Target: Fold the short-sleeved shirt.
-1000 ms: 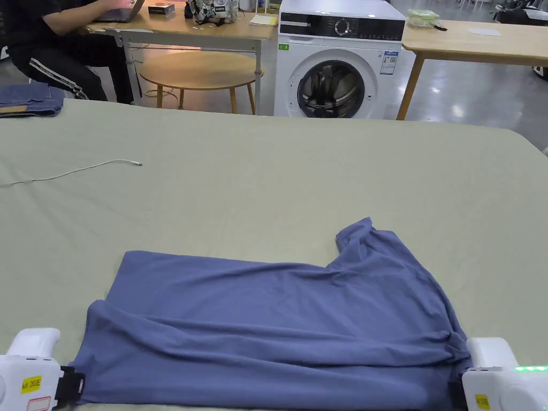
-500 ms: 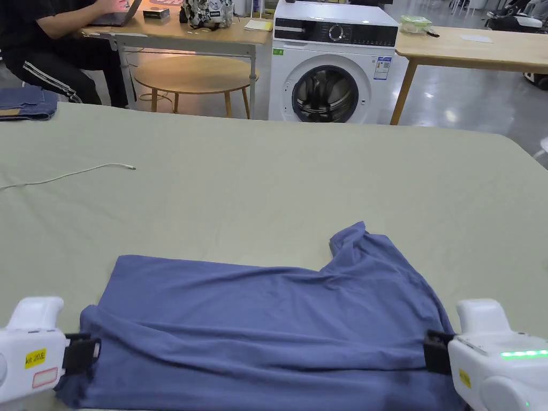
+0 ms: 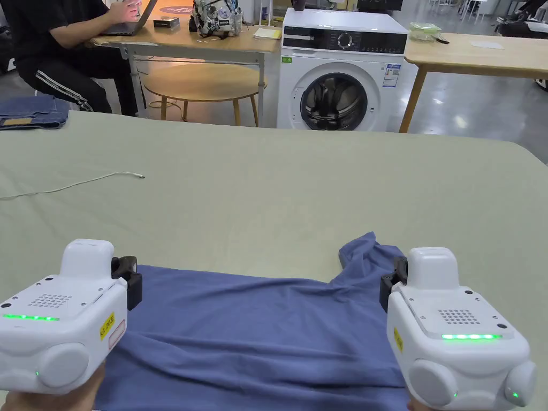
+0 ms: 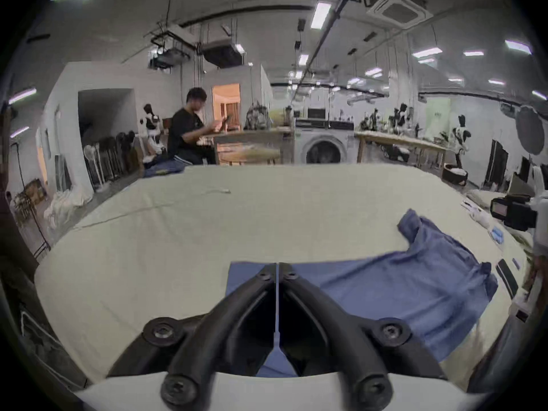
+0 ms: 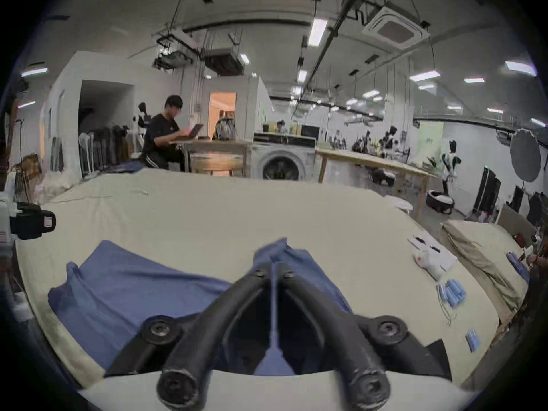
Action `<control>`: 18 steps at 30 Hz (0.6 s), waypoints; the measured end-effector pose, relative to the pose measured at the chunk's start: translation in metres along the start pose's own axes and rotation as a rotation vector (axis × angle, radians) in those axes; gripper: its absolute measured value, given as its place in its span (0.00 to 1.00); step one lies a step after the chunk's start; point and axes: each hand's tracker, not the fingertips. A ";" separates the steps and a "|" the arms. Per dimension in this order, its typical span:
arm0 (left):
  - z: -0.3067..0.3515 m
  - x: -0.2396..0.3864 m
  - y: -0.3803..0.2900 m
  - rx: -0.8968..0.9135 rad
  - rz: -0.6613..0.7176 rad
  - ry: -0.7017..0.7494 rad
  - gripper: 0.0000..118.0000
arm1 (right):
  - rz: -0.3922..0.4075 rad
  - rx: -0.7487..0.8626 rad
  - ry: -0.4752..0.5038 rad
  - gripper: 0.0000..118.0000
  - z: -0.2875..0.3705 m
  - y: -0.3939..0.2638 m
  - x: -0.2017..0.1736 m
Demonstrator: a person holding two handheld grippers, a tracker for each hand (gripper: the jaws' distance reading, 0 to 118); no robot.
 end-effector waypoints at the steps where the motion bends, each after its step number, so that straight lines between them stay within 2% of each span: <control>1: -0.001 -0.002 0.002 -0.002 0.013 -0.022 0.00 | -0.001 0.003 0.001 0.00 0.000 0.002 -0.003; 7: -0.039 -0.025 0.021 -0.078 0.079 -0.019 0.00 | -0.044 -0.028 0.042 0.00 -0.017 0.004 -0.007; 14: -0.129 -0.063 0.041 -0.381 0.114 -0.083 0.00 | -0.051 -0.103 0.051 0.00 -0.044 -0.007 -0.003; 18: -0.183 -0.081 0.042 -0.552 0.185 -0.108 0.00 | -0.033 -0.131 0.043 0.00 -0.054 -0.013 0.003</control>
